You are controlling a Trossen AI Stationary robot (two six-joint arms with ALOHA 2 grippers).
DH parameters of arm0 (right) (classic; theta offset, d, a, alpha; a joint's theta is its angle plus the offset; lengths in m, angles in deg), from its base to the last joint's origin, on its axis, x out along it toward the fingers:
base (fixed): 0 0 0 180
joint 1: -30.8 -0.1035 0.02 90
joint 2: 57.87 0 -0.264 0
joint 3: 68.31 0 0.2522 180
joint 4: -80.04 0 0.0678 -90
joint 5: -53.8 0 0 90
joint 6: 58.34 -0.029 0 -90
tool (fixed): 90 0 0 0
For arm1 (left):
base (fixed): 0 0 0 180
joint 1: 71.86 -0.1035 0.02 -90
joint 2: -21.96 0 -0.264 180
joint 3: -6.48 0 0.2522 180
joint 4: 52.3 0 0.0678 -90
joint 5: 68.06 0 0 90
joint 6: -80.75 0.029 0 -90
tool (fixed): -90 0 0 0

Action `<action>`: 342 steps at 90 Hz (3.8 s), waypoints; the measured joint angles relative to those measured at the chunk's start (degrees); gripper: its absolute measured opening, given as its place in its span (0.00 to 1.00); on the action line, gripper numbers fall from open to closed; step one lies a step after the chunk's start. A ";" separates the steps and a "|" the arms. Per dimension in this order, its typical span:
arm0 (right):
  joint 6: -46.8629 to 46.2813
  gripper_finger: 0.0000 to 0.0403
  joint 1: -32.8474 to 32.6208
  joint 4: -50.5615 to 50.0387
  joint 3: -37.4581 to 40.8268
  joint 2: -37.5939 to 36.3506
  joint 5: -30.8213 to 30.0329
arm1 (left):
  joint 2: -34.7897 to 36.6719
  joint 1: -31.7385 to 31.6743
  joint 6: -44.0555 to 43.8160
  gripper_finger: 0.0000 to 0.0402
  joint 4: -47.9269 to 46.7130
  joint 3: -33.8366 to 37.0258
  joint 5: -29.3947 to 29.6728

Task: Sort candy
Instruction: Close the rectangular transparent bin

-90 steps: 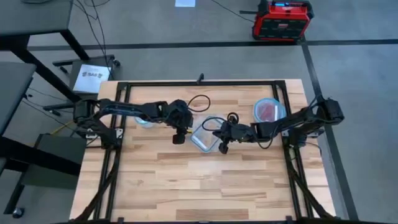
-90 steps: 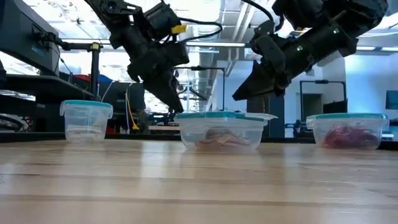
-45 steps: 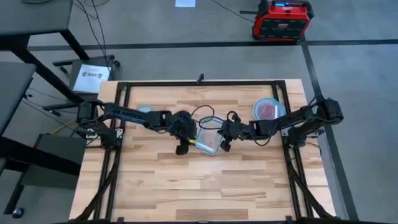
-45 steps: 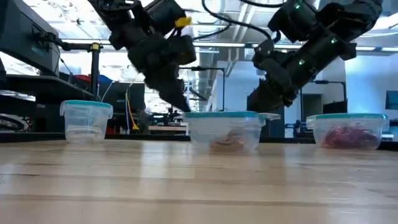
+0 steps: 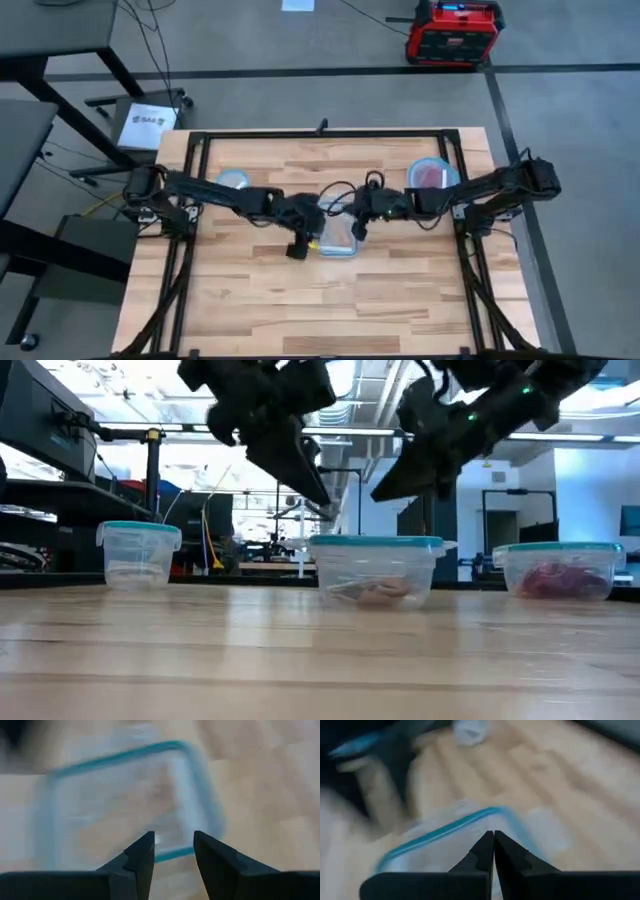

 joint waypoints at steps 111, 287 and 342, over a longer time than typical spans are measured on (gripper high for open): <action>16.87 0.00 3.68 23.46 2.69 13.38 9.53 | 8.78 -0.94 -9.84 0.31 14.66 13.78 0.25; -7.45 0.00 -9.90 -12.34 0.29 -1.46 -2.78 | -1.59 -6.25 -5.09 0.31 19.41 8.62 -7.43; 4.69 0.00 -0.22 -12.77 1.21 -0.19 -4.16 | -7.12 0.87 -13.52 0.31 24.79 6.90 -10.20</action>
